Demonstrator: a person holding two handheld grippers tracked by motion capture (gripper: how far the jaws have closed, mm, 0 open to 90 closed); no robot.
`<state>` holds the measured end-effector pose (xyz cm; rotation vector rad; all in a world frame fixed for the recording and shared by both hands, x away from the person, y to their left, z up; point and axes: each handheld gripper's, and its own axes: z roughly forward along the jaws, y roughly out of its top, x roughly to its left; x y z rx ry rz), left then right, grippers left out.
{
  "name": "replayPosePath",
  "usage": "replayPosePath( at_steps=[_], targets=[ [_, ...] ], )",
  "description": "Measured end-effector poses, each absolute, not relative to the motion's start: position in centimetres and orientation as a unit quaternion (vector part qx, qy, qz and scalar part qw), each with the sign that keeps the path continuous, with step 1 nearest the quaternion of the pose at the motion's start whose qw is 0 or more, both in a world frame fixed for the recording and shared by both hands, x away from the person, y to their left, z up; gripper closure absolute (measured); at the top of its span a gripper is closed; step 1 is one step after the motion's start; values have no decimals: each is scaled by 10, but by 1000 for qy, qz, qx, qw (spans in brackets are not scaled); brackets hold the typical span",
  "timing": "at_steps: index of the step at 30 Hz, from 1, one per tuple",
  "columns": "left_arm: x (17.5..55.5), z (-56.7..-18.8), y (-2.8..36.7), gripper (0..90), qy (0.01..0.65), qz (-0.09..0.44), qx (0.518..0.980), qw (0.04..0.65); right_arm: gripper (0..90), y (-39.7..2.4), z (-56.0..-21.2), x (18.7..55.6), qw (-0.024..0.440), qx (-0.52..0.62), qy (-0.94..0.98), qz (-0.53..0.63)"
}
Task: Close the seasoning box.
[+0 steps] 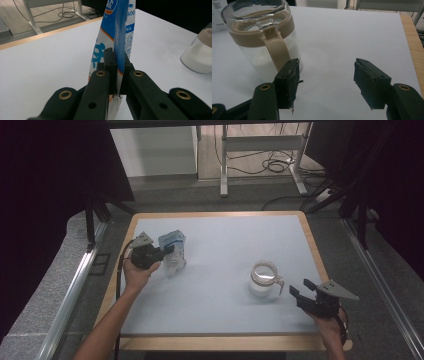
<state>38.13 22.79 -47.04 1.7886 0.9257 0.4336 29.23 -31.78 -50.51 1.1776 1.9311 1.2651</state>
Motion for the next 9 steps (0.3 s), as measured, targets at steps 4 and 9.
replayPosePath(
  at_steps=[4, 9],
  targets=[
    [381, -470, 228, 898, 385, 181, 745, 514, 378, -319, -506, 292, 273, 439, 717, 468],
    [381, -471, 229, 897, 385, 181, 744, 516, 377, -321, -505, 291, 277, 442, 712, 470]
  ],
)
